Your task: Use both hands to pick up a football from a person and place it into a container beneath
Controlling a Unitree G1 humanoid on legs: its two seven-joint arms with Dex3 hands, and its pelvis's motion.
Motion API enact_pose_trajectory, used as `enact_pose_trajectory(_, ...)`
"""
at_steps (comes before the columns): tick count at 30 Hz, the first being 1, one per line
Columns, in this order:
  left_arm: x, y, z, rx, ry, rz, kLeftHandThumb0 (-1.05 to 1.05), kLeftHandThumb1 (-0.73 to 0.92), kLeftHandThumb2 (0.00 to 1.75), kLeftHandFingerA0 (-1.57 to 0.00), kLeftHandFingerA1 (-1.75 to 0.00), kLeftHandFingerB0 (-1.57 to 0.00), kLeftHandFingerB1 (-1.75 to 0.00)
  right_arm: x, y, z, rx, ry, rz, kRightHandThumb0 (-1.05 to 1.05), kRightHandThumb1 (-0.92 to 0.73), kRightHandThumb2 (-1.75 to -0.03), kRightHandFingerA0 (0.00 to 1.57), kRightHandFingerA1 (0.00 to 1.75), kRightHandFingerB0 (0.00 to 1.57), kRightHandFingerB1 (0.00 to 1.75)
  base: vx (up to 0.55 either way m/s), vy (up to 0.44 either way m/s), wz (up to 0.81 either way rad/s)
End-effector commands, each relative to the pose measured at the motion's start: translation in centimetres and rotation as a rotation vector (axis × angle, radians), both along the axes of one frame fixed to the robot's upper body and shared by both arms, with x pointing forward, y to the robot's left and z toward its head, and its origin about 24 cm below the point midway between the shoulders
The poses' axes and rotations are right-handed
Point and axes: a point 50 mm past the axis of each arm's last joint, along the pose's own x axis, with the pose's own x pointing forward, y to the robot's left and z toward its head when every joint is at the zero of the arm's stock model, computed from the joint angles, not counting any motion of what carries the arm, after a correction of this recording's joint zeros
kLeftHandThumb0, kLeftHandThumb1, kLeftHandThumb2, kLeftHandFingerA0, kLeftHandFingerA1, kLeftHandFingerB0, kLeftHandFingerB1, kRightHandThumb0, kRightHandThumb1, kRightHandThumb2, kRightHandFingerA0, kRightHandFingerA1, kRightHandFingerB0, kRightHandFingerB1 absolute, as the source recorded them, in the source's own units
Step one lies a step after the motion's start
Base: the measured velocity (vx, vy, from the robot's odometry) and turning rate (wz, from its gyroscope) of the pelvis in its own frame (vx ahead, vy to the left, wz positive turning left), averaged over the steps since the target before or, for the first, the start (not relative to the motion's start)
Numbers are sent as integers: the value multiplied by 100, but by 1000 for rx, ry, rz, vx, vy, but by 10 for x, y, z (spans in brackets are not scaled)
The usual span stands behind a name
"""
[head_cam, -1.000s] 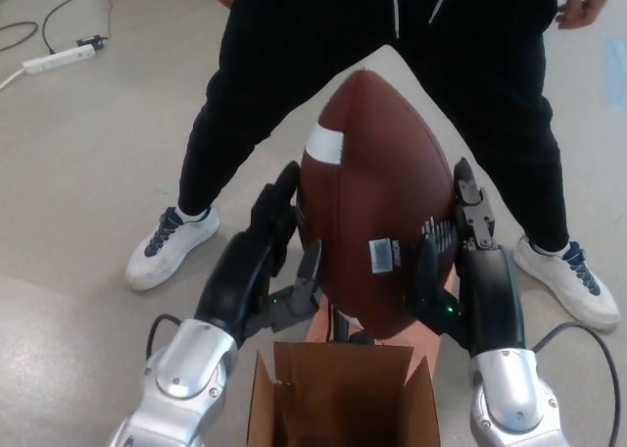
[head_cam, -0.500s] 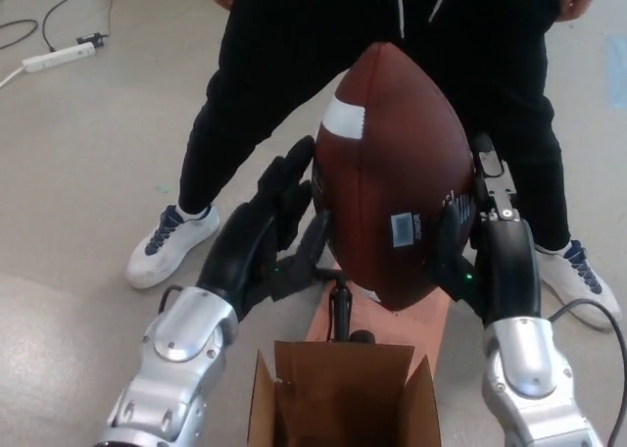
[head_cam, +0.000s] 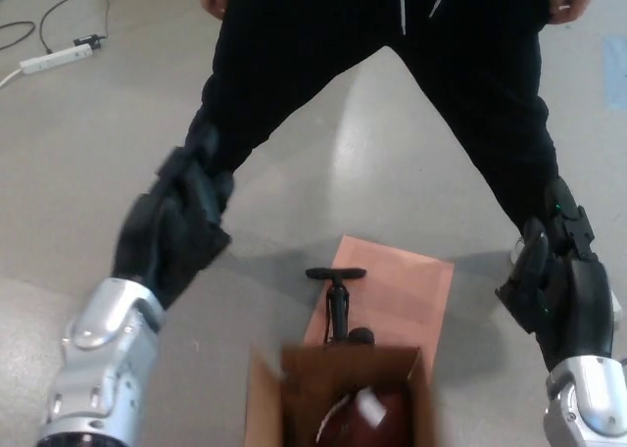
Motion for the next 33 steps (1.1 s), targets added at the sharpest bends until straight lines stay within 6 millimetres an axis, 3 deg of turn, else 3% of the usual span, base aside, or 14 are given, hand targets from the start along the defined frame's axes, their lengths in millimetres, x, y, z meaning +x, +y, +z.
enact_pose_trajectory(1,-1,13,1,-59,18,-7,-80,80,115,0,-19,0,-16,-3,-9,0,4,-29,-10,-87,-82,-112,0,13,0,8,0,0,0)
enact_pose_trajectory(11,-6,56,-7,-38,71,69,-80,81,115,0,-16,0,-15,6,-26,8,-31,-50,-67,-79,-77,-113,1,20,0,17,0,0,0)
enact_pose_trajectory(12,-7,60,-8,-36,70,81,-81,79,100,0,-12,0,-10,8,-28,8,-38,-44,-74,-79,-92,-70,2,22,0,8,0,0,0)
enact_pose_trajectory(13,-10,71,-11,-19,82,109,-85,85,114,0,-14,0,-10,11,-37,4,-75,-12,-101,-82,-78,-114,5,21,0,16,0,0,0)
enact_pose_trajectory(17,-16,98,-21,47,133,175,-85,84,115,0,-15,0,-10,14,-63,-10,-139,78,-169,-89,-81,-114,7,21,1,12,0,0,0)
enact_pose_trajectory(18,-19,111,-25,83,156,214,-79,75,94,0,-18,0,-11,16,-71,-18,-152,138,-184,-91,-84,-114,8,19,7,9,0,0,0)
enact_pose_trajectory(19,-22,119,-27,100,173,240,-77,80,114,0,-22,0,-17,17,-75,-24,-171,187,-188,-91,-87,-116,7,19,5,7,0,0,0)
enact_pose_trajectory(24,-44,149,-48,200,272,311,-78,82,113,0,-22,0,-15,17,-82,-45,-190,377,-181,-83,-81,-111,7,36,5,13,0,0,0)
enact_pose_trajectory(25,-50,155,-53,277,298,321,-74,92,74,0,-19,0,-12,17,-84,-46,-162,390,-179,-90,-86,-114,6,24,5,8,0,0,0)
enact_pose_trajectory(26,-53,157,-55,322,310,327,-74,92,74,0,-19,0,-12,17,-85,-47,-150,394,-177,-90,-86,-114,6,24,5,8,0,0,0)
enact_pose_trajectory(27,-57,162,-59,396,337,342,-87,84,116,0,-17,0,-12,17,-86,-48,-139,404,-176,-88,-84,-113,6,28,5,10,0,0,0)
enact_pose_trajectory(31,-68,177,-65,639,424,373,-85,86,115,-6,-20,-6,-17,12,-89,-58,-186,496,-185,-80,-80,-112,7,42,4,17,0,0,0)
enact_pose_trajectory(32,-73,184,-70,674,498,393,-68,92,74,-10,-28,-8,-24,3,-90,-70,-209,568,-179,-80,-78,-109,9,44,4,19,0,0,0)
enact_pose_trajectory(33,-76,188,-73,697,536,398,-68,92,75,-11,-29,-8,-24,-2,-90,-76,-210,605,-172,-82,-78,-108,7,34,6,17,0,0,0)
